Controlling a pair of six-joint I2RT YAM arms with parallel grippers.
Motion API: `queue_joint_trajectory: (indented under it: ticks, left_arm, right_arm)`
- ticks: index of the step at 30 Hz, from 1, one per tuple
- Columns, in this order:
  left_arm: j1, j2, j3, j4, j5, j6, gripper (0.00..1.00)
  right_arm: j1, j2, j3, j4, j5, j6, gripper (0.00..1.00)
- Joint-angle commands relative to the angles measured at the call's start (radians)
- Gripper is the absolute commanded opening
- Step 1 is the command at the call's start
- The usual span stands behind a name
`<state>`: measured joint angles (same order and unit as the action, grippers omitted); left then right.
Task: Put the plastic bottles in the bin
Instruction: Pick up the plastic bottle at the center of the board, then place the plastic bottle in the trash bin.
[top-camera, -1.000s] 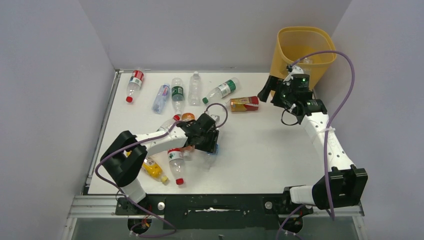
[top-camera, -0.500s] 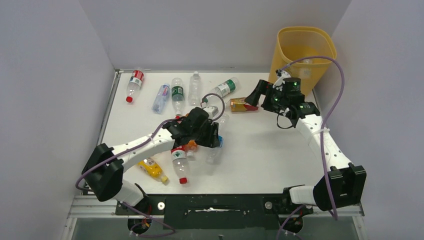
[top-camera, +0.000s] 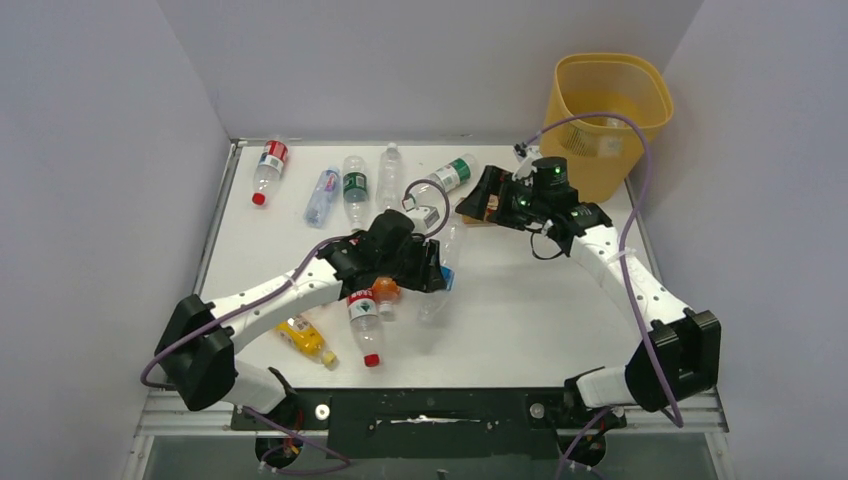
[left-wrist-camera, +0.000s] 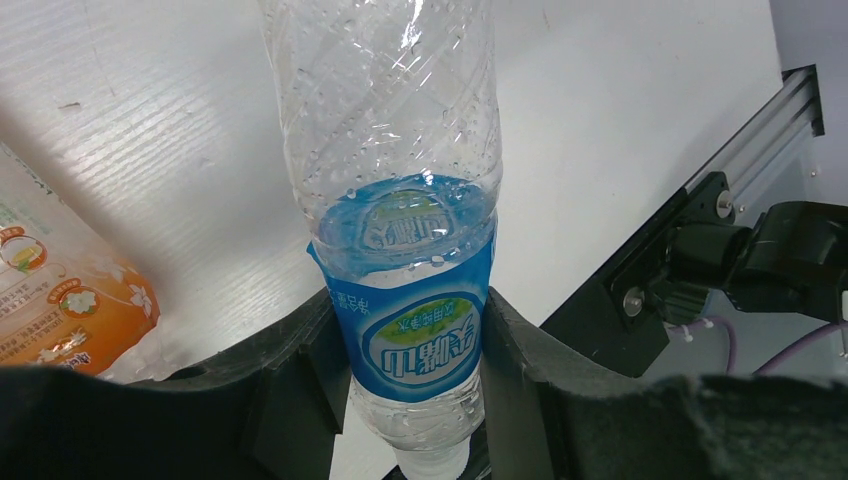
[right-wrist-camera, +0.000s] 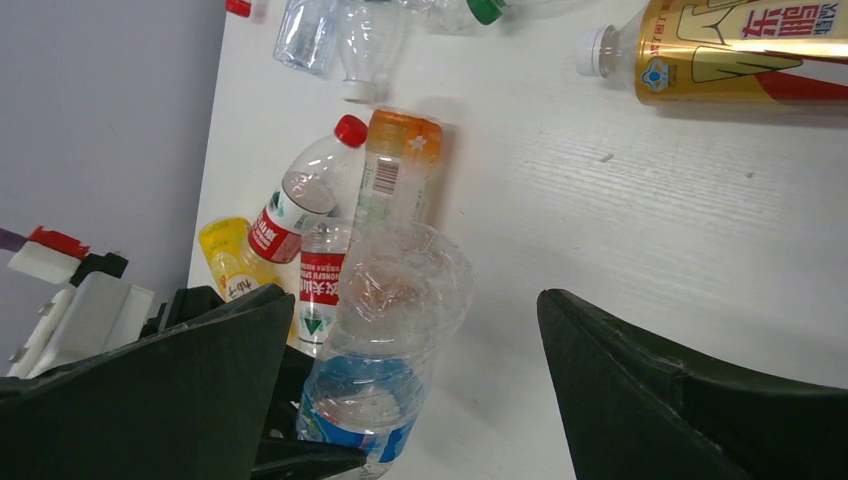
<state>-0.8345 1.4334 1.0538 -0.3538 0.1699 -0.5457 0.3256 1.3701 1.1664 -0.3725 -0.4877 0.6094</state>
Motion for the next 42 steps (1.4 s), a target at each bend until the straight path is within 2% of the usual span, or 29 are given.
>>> queue_joint_trajectory:
  ticks: [1, 14, 22, 26, 33, 36, 40, 41, 42]
  left_arm:
    - [-0.008, -0.06, 0.064, 0.072, 0.026, -0.003, 0.37]
    - [-0.008, -0.068, 0.066, 0.095, 0.036, -0.002, 0.37]
    - [-0.009, -0.067, 0.061, 0.099, 0.034, -0.002, 0.39]
    - [-0.009, -0.067, 0.059, 0.095, 0.033, -0.002, 0.46]
    - [-0.009, -0.074, 0.053, 0.091, 0.023, 0.0, 0.56]
    - [-0.008, -0.075, 0.053, 0.087, 0.021, 0.0, 0.58]
    - [-0.009, -0.082, 0.059, 0.076, 0.007, 0.003, 0.67]
    - [-0.009, -0.085, 0.062, 0.071, 0.002, 0.005, 0.75]
    - [-0.009, -0.09, 0.067, 0.062, -0.004, 0.009, 0.8]
  right_arm:
    - [0.031, 0.017, 0.039, 0.052, -0.016, 0.013, 1.0]
    - [0.105, 0.089, 0.053, 0.073, -0.029, 0.02, 1.0]
    - [0.118, 0.103, 0.061, 0.08, -0.034, 0.019, 0.87]
    - [0.12, 0.104, 0.063, 0.081, -0.032, 0.019, 0.79]
    - [0.125, 0.108, 0.068, 0.083, -0.032, 0.019, 0.58]
    - [0.125, 0.108, 0.073, 0.082, -0.031, 0.02, 0.56]
    - [0.126, 0.109, 0.082, 0.067, -0.02, 0.01, 0.55]
    - [0.125, 0.111, 0.088, 0.058, -0.014, 0.003, 0.55]
    - [0.126, 0.113, 0.097, 0.049, -0.01, -0.004, 0.54]
